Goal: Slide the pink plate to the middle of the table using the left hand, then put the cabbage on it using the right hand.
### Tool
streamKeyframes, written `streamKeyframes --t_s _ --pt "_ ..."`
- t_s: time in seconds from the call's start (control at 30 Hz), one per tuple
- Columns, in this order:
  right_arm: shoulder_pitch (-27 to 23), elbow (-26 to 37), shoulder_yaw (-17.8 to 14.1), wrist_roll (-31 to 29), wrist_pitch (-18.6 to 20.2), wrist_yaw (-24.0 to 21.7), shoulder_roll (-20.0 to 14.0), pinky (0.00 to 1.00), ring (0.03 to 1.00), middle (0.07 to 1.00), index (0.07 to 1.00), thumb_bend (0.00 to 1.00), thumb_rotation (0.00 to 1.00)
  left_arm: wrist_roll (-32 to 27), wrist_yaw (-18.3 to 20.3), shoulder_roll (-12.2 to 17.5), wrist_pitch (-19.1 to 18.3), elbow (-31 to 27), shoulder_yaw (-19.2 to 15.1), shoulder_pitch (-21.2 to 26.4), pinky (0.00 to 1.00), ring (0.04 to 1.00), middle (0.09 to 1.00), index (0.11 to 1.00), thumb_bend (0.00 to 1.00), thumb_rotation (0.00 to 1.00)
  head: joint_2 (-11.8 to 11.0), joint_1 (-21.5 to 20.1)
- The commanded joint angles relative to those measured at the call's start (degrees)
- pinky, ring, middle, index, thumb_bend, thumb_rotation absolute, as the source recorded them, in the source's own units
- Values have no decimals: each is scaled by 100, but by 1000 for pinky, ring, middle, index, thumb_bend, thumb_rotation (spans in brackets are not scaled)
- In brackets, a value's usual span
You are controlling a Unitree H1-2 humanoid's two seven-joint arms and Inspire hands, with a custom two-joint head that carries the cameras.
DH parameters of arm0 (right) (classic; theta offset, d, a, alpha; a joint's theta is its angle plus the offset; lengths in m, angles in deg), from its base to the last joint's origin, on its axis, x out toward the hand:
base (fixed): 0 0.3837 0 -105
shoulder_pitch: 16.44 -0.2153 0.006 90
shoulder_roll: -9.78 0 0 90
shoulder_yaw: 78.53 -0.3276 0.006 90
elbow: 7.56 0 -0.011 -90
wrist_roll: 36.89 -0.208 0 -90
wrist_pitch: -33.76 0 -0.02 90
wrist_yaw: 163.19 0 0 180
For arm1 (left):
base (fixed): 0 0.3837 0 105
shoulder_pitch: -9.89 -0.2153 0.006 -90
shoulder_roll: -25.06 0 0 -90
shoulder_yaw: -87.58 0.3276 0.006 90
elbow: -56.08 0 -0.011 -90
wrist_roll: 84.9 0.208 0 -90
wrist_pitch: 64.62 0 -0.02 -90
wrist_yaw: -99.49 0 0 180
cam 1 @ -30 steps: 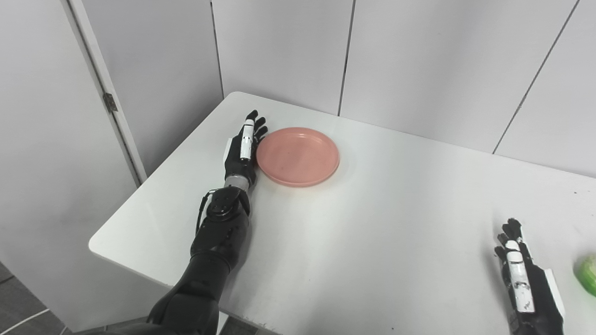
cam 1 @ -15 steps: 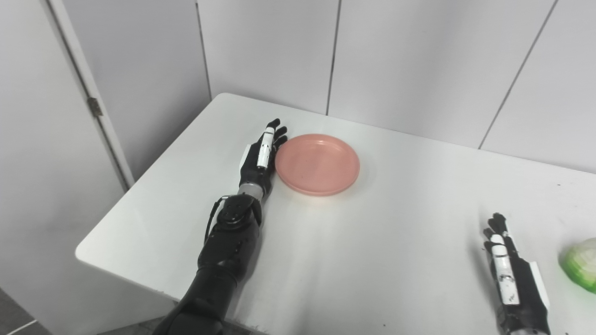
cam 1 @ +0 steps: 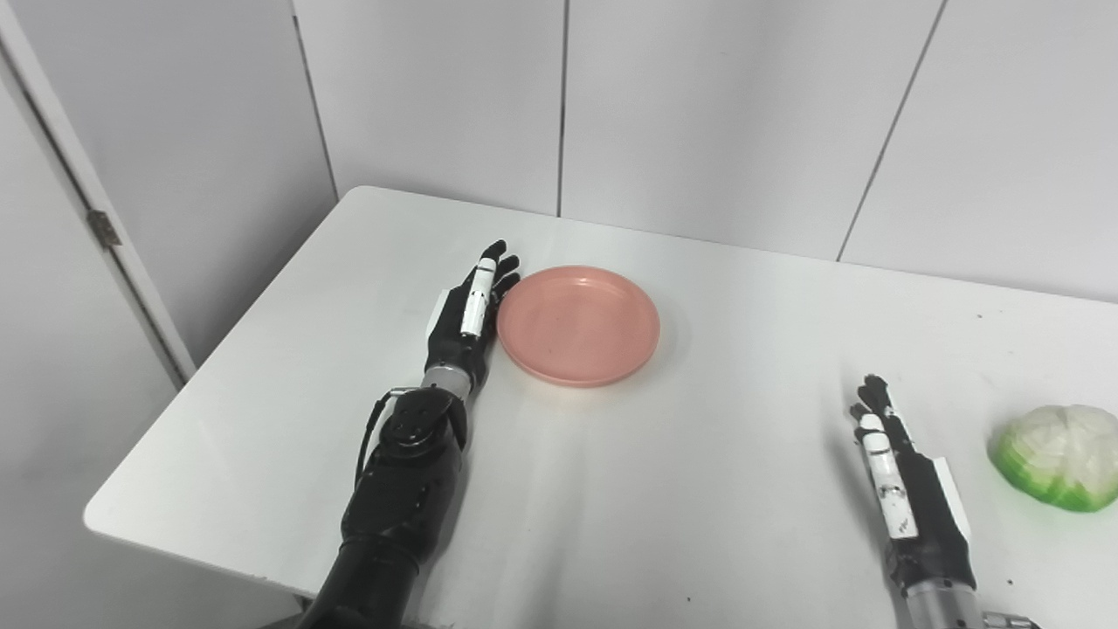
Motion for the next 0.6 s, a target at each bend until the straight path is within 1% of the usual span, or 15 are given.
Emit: streamKeyframes --t_s 0.0,0.23,0.33,0.43,0.5,0.57 --pt "50 -100 101 25 -119 19 128 947 946 960 962 216 1000 23 244 -135 -301 -107 182 -86 910 916 916 908 410 1000 22 -73" --pt "50 -48 177 97 -50 68 177 942 941 957 958 216 1000 -53 381 -252 -547 -597 379 -324 917 918 922 913 390 1000 103 -330" --pt "48 -66 208 136 -96 95 208 929 935 957 956 239 1000 -24 410 -333 -691 -864 485 -465 911 913 919 912 391 1000 126 -426" --pt "50 -68 225 183 -81 138 247 926 934 954 954 245 1000 9 469 -354 -818 -1084 613 -584 906 911 920 916 397 1000 130 -477" --pt "55 -58 244 234 -73 166 263 918 929 950 950 247 1000 -7 527 -361 -853 -1156 667 -635 911 918 927 924 399 1000 130 -496" --pt "56 -53 263 269 -69 185 278 911 926 947 948 245 1000 -16 597 -385 -802 -1127 728 -686 921 928 933 927 408 1000 136 -524"
